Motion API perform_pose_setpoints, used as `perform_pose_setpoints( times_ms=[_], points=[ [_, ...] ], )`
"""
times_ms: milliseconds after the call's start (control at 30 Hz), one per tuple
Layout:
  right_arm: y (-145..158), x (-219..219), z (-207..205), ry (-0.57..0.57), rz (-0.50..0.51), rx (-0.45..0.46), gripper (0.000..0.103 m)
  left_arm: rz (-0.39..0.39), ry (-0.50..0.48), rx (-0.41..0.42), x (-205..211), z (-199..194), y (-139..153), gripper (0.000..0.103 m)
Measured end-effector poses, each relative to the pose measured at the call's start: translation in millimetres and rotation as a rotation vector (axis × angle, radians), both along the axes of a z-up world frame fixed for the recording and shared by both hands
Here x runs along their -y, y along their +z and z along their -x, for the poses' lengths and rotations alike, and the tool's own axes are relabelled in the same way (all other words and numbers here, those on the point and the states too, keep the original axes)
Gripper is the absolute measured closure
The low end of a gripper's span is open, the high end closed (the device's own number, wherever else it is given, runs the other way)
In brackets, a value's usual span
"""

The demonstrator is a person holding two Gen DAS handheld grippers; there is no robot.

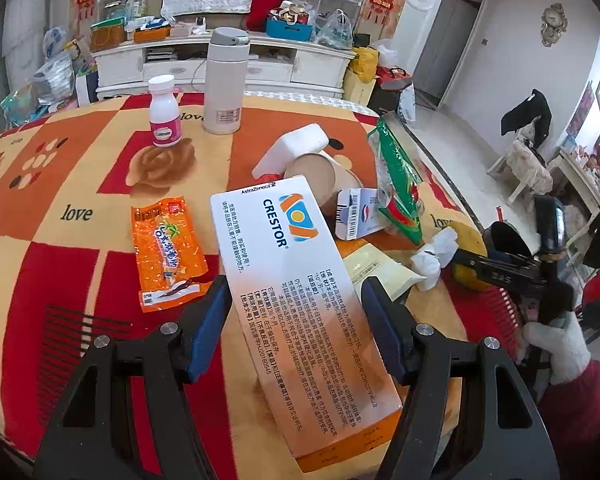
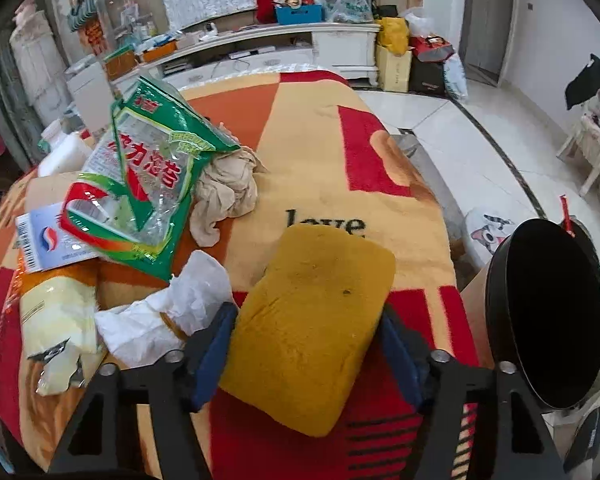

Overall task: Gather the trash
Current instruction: 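Carry the Crestor box and sponge in both tools over the black bin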

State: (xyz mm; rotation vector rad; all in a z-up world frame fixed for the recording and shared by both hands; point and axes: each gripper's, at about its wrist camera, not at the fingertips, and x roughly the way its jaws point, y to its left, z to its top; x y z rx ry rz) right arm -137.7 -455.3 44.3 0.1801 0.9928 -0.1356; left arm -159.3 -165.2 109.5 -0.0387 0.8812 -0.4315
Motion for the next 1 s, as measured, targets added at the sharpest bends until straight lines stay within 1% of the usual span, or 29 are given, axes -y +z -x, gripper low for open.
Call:
perform_pose_setpoints(
  times_ms=[67,167,200,300,367,467,533,567,600,667,867,1000],
  points=[
    [10.3,2.3,10.0,0.033,-0.030,0.008,0.039,0.003,-0.007,0.003,2.0,0.9,1.5,0.037],
    [21.0,-4.6,22.3,0.133,0.003,-0.033,0.039,0.003,-0.021,0.007,6.8,1.8,2.7,0.037],
    [21.9,-7.4,27.1,0.168,0.032,-0.053,0.039,0.005,-0.027,0.006,9.3,2.2,2.9,0.037],
    [11.5,-9.0,32.6,0.200,0.051,-0.105,0.036,0.007,-0.036,0.000,16.1,2.6,1.2,0.037],
    [0.2,-6.0,33.8,0.158,0.062,-0.117,0.034,0.009,-0.046,-0.009,21.5,4.2,0.2,0.037],
    [-8.7,-2.6,36.2,0.111,0.029,-0.099,0.031,-0.007,-0.065,-0.007,31.1,7.6,1.4,0.037],
    [-10.1,-2.0,37.5,0.098,0.027,-0.074,0.031,-0.011,-0.076,-0.003,38.0,9.0,3.5,0.037],
    [-10.3,-0.2,38.6,0.092,0.019,-0.063,0.035,-0.013,-0.081,-0.001,41.3,9.2,4.6,0.037],
    [-8.7,2.5,40.0,0.087,0.007,-0.051,0.038,-0.015,-0.087,0.001,45.4,9.4,5.3,0.037],
    [-2.5,6.2,43.2,0.087,-0.002,-0.022,0.040,-0.014,-0.101,0.002,55.2,8.4,6.4,0.037],
    [13.4,27.8,46.7,0.052,-0.016,0.036,0.040,-0.011,-0.163,0.006,98.1,7.3,10.2,0.037],
    [19.5,49.5,50.2,0.015,-0.030,0.057,0.040,-0.016,-0.216,0.011,135.6,7.6,12.9,0.037]
  ],
)
